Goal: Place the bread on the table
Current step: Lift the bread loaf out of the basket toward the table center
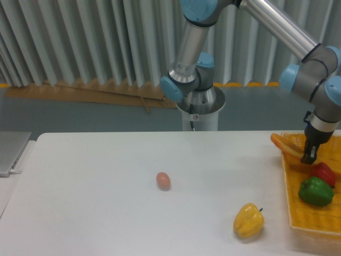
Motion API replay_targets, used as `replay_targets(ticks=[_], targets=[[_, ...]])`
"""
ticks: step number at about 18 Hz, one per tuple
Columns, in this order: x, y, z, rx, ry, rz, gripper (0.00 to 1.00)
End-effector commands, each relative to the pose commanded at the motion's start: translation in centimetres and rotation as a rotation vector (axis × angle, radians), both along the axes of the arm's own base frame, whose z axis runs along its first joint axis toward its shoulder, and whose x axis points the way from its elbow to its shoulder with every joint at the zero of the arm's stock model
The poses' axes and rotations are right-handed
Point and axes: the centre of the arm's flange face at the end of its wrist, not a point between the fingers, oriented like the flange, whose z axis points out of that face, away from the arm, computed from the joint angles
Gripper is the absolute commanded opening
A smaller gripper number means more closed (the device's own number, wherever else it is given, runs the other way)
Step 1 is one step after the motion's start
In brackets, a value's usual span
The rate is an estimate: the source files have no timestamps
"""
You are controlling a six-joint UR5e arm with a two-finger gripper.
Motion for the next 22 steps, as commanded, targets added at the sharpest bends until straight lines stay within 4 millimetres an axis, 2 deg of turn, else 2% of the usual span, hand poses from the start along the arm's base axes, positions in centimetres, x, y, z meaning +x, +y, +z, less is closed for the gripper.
replay_targets(ticks=[6,8,15,22], targets=[[0.2,0.2,0.6,-0.01,0.01,0.036,0.28],[0.7,1.0,0.9,-0.018,0.011,0.049,0.29],[3.3,2.4,5.5,-0.03,-0.018,0.113,0.29],[8.5,7.5,8.4,-0.048,-0.03,0.242,0.29]])
